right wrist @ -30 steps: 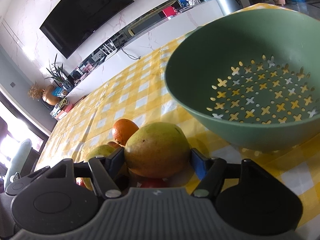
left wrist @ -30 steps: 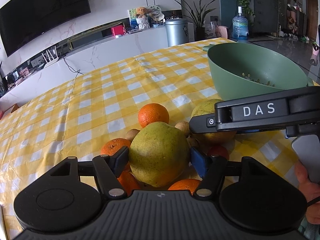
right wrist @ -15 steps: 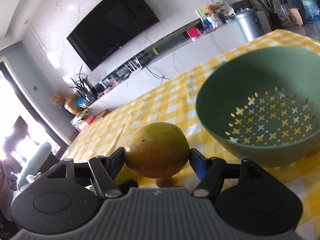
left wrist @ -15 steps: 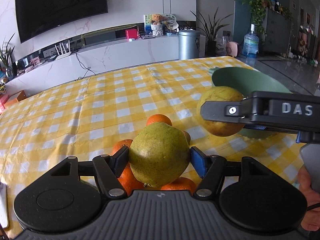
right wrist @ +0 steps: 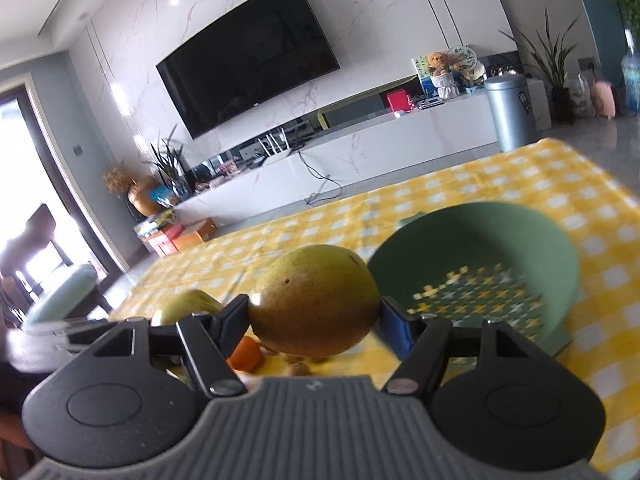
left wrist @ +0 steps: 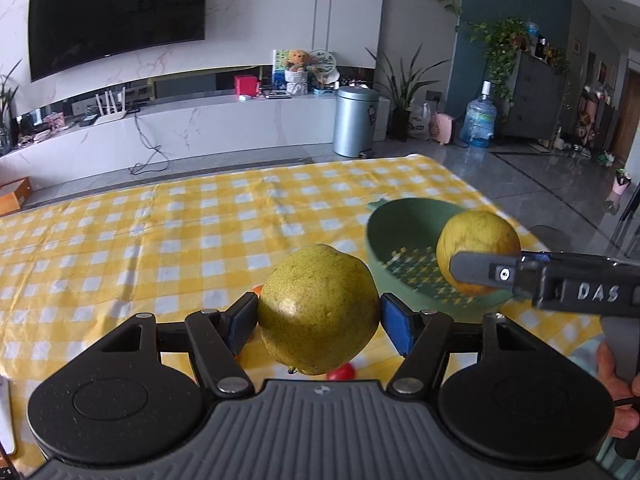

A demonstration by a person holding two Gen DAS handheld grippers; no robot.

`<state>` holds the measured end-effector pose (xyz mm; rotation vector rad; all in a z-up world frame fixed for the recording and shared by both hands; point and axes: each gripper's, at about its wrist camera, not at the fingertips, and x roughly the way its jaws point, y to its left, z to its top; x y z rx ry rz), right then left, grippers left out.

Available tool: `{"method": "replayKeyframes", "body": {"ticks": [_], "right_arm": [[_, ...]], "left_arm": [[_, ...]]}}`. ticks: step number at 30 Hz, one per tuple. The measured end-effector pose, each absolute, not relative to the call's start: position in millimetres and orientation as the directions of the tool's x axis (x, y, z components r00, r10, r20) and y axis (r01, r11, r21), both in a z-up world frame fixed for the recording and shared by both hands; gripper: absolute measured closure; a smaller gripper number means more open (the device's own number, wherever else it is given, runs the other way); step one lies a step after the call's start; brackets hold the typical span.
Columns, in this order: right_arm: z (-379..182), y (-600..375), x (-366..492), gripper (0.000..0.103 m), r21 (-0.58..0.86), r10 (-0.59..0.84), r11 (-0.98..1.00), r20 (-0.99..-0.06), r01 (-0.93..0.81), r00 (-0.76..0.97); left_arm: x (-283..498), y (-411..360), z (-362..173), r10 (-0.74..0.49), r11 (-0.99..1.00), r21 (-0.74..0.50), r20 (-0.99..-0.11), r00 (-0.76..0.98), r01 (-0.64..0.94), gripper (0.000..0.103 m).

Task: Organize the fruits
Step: 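Carry both pears into the green colander and open both tools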

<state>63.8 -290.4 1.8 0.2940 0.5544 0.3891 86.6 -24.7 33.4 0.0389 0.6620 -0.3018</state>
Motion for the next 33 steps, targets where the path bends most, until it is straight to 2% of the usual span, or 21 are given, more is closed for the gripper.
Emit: {"method": "replayKeyframes", "body": {"ticks": [9, 17, 23, 33], "right_arm": [[6.9, -321.5, 94.3, 0.036, 0.137, 0.32, 0.944, -0.592, -0.299, 0.74], [-6.1, -322.6, 133.6, 0.036, 0.026, 0.273, 0.932, -0.707, -0.363, 0.652], [-19.9, -316.4, 161.0, 0.036, -0.012, 0.251, 0.91, -0.779, -0.415, 0.574], [-37.7, -310.2, 193.9, 0.036, -0.062, 0.208, 0.876, -0.848, -0.479, 0.488]], "left_arm": [[128.2, -64.1, 38.9, -0.374, 0.916, -0.151, -0.654, 0.658, 0.37, 0.027], [168.1, -94.7, 21.5, -0.425, 0.879, -0.183, -0.716, 0.553, 0.439, 0.027], [192.0, -105.4, 3.6, -0.435, 0.867, -0.215, -0.767, 0.472, 0.45, 0.027], [218.0, -130.0, -8.4, -0.393, 0.854, -0.164, -0.825, 0.406, 0.494, 0.027]]}}
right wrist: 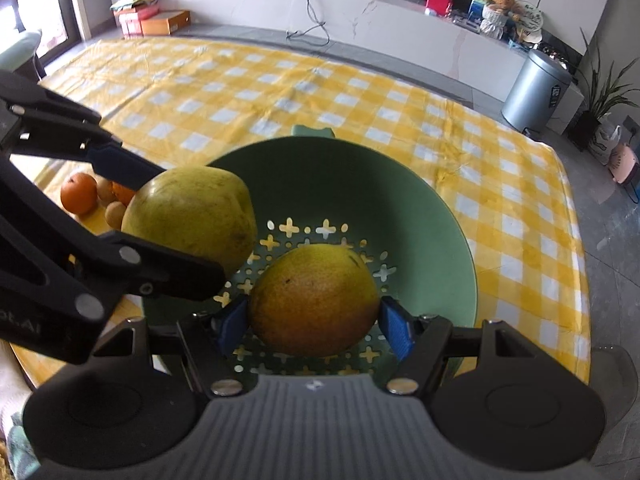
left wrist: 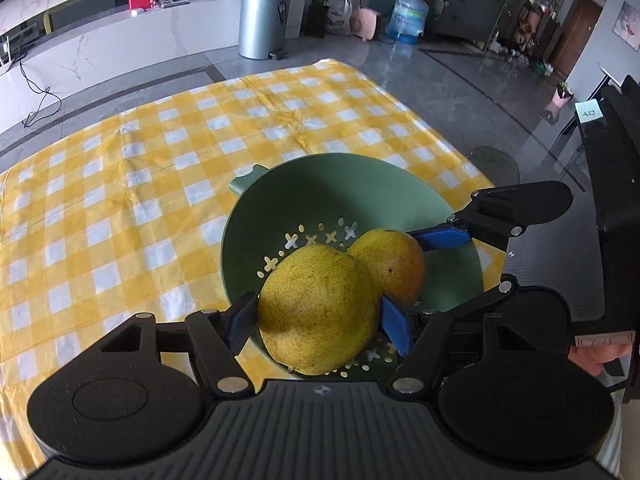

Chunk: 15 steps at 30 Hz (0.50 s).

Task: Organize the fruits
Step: 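Carry both pears into the green colander and open both tools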

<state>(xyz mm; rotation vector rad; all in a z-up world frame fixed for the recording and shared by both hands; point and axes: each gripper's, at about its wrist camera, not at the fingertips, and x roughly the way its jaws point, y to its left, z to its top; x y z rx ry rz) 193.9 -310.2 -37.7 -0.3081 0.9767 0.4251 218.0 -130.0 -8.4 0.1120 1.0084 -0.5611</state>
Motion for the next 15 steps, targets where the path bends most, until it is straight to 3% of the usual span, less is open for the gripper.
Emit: {"method": "replayKeyframes", "body": {"ticks": [15], "right_arm": [[-61.5, -307.5, 205.5, 0.036, -0.087, 0.18, 0.843, -0.885, -0.531, 0.43]], "left_arm": [[229.9, -144.1, -29.0, -0.353, 0.846, -0.128, -0.861, 0.365, 0.517, 0.027]]}}
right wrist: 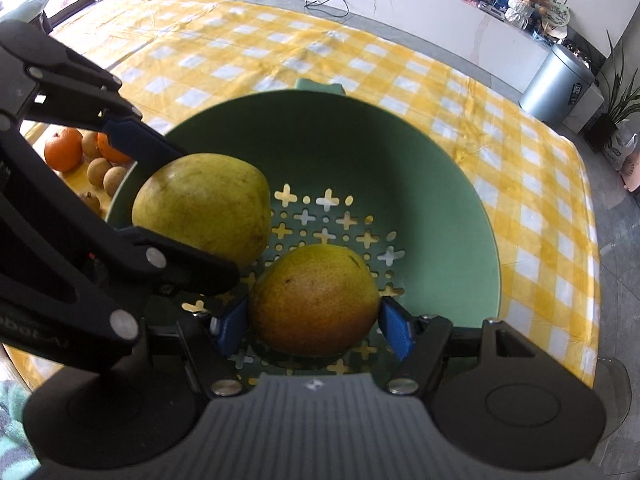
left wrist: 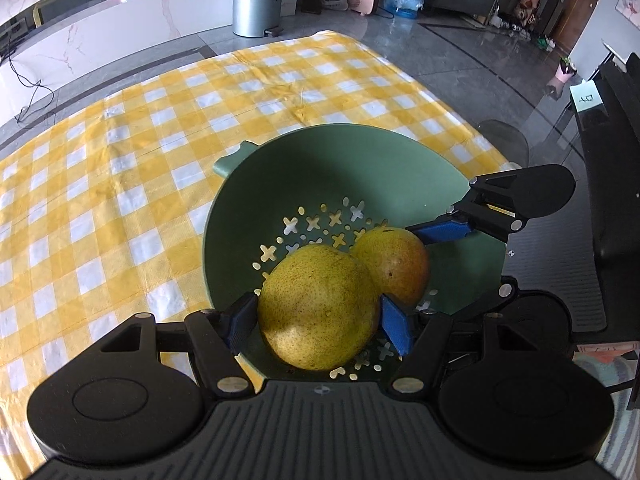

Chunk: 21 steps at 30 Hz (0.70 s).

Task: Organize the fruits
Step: 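Carry both pears into the green colander and open both tools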

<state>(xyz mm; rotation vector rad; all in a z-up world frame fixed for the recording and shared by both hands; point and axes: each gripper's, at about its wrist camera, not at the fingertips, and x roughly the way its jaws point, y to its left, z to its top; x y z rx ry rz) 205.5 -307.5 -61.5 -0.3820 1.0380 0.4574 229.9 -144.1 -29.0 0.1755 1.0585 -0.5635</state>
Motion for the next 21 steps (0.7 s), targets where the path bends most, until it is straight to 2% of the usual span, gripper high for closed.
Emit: {"method": "replayKeyframes", "body": {"ticks": [4, 11, 21], "right_arm": [[-63.9, -306.0, 205.2, 0.036, -0.107, 0.162, 0.839, -0.887, -0.533, 0.432], [-63.7, -303.2, 203.5, 0.036, -0.125, 0.144, 0.829, -0.893, -0.544, 0.425], [-54.8, -302.2, 194.4, 0.035, -0.195, 0.108, 0.807, -0.879, -0.558, 0.464]], "left_arm": [[231.7, -149.6, -29.5, -0.33, 0.851, -0.107, -0.87, 0.366, 0.514, 0.027], [236.7, -148.5, -35.8, -0.344, 0.86, -0.158, -0.881, 0.325, 0.485, 0.027], [236.4, -151.4, -35.8, -0.329, 0.867, -0.149, -0.888, 0.322, 0.475, 0.026]]}}
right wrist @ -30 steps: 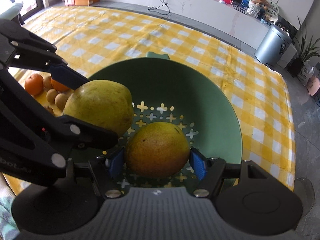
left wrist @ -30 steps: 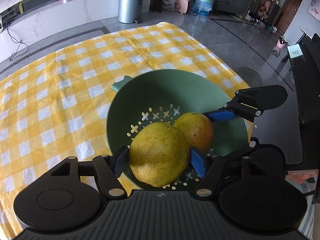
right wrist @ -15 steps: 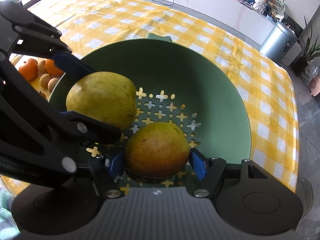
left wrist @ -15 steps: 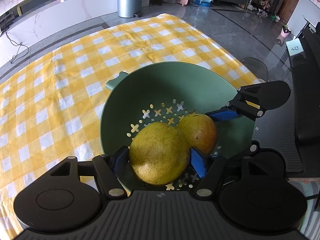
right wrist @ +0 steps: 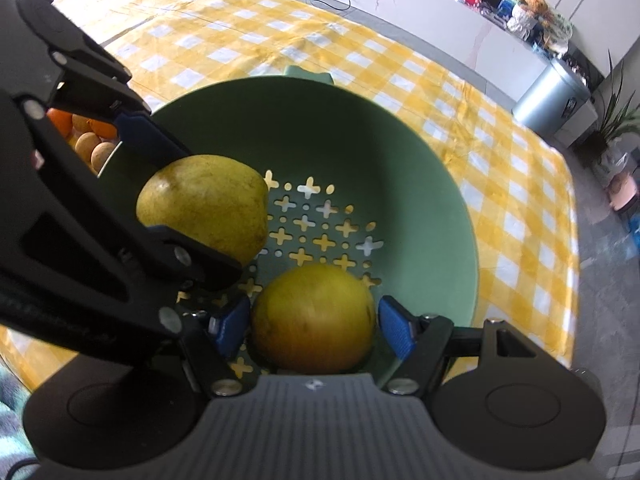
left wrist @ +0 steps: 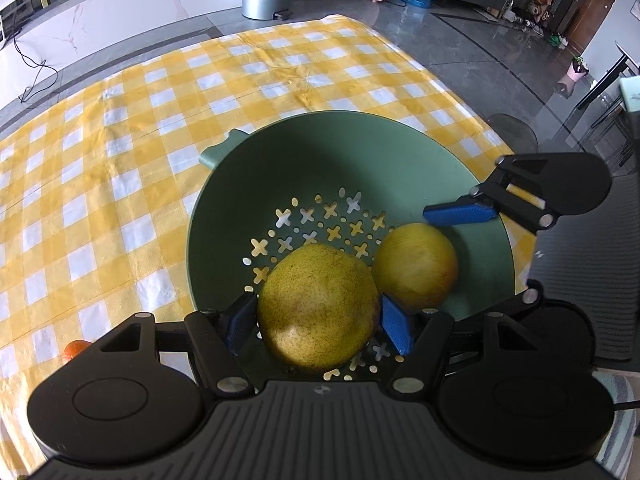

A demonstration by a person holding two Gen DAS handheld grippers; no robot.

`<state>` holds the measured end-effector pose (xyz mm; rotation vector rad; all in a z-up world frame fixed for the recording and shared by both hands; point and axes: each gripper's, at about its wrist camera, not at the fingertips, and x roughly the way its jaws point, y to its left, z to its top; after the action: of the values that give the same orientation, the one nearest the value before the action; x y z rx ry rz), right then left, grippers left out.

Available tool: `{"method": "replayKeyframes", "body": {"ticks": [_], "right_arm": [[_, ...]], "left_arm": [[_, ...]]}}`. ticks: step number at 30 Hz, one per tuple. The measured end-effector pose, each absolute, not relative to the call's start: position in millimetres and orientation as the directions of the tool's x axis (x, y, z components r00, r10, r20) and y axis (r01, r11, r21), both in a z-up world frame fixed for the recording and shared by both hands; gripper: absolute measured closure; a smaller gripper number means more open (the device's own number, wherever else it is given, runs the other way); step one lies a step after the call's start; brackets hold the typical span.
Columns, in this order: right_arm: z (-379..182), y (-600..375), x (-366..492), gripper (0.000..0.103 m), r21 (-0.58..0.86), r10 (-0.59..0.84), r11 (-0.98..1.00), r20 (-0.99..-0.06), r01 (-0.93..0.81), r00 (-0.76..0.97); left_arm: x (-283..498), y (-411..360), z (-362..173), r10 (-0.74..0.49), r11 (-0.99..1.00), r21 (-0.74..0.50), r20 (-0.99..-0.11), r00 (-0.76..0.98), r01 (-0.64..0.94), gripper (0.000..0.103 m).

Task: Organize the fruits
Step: 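Carry both pears into the green colander and open both tools, then withdraw both tools from the colander back toward the oranges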

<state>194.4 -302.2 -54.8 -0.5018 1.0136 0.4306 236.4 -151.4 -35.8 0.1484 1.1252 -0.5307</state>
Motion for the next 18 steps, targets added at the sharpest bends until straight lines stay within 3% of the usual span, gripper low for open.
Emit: {"method": "replayKeyframes", "body": {"ticks": [18], "right_arm": [[-39.5, -318.4, 192.2, 0.028, -0.239, 0.083, 0.806, -0.86, -0.542, 0.504]], "left_arm": [[235.6, -159.8, -37.8, -0.269, 0.884, -0.112, -0.915, 0.299, 0.453, 0.023]]}}
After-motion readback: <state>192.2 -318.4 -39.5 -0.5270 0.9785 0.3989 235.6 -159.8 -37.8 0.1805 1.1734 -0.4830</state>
